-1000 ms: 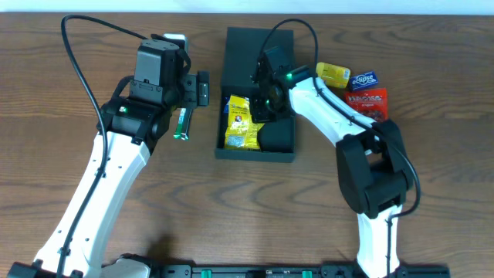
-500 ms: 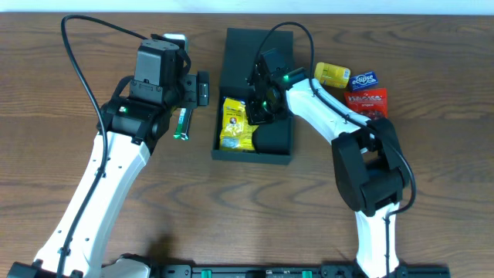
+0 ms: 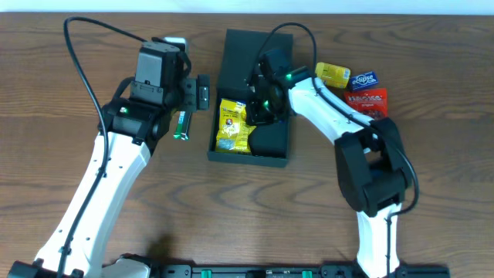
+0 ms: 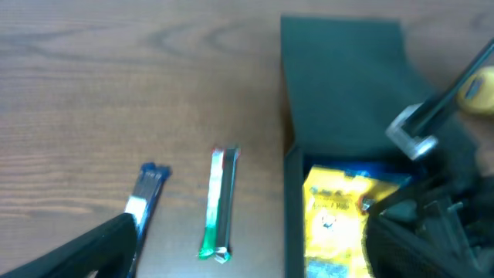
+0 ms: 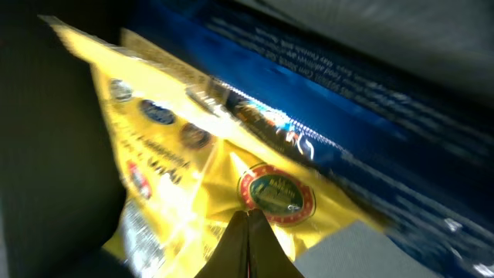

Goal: Pack container

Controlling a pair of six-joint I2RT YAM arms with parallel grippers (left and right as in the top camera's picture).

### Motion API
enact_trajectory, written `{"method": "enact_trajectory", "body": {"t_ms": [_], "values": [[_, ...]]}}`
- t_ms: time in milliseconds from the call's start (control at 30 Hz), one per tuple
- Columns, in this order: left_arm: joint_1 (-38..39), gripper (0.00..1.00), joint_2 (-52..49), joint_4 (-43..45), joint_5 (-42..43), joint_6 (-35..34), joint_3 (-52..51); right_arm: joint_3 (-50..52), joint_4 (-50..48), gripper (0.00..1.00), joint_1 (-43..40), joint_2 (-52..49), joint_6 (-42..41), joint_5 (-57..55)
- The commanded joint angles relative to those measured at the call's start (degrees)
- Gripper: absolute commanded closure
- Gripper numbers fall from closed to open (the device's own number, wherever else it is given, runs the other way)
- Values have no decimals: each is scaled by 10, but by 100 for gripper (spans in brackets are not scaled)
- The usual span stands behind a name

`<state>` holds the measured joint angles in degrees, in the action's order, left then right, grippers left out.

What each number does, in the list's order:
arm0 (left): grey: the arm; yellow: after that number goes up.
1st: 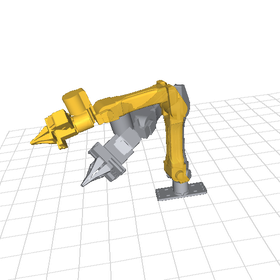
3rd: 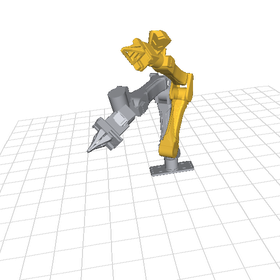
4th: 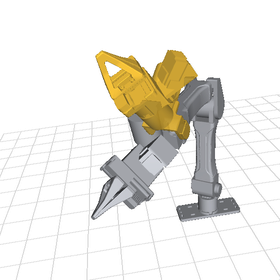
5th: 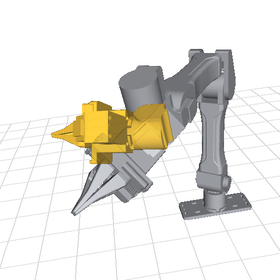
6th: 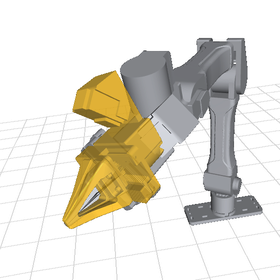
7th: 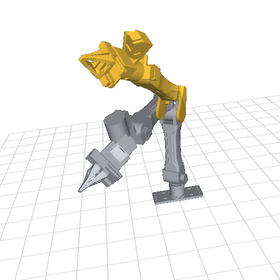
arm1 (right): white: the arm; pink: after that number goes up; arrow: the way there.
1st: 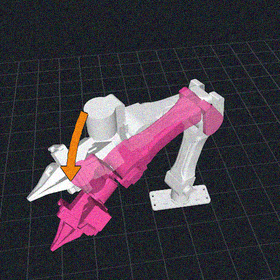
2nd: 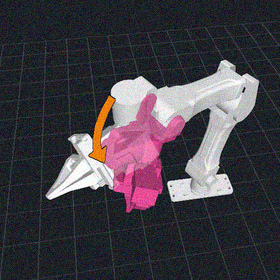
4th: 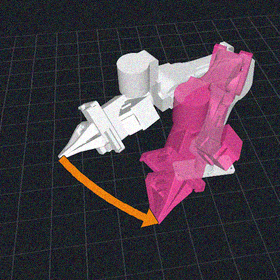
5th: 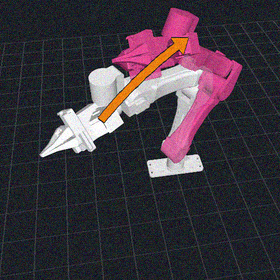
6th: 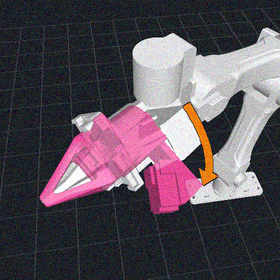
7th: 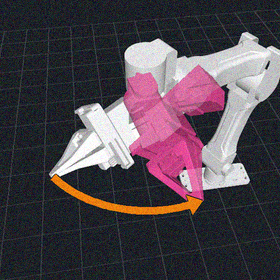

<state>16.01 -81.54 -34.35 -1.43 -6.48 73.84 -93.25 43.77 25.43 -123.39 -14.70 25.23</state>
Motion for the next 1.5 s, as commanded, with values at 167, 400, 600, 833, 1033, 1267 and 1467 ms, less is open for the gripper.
{"method": "enact_trajectory", "body": {"t_ms": [167, 400, 600, 833, 1033, 1267, 1467], "values": [[-2, 94, -15, 18, 97, -16, -121, -3, 36, 99, -16, 80, 42, -8], [-3, 95, -16, 131, 161, -64, -254, 3, 62, 99, -4, 80, 56, -38], [-2, 94, -16, 204, 172, -104, -319, 24, 58, 99, 0, 80, 56, -43], [-2, 94, -16, 230, 207, -105, -330, 88, 16, 99, 2, 80, 38, -42], [-2, 94, -16, 237, 235, -105, -330, 96, 4, 99, 4, 80, 38, -43], [-2, 94, -16, 238, 242, -116, -330, 96, 3, 99, 5, 80, 38, -42], [-2, 94, -16, 239, 242, -116, -330, 97, -5, 99, 14, 70, 38, -42]]}}
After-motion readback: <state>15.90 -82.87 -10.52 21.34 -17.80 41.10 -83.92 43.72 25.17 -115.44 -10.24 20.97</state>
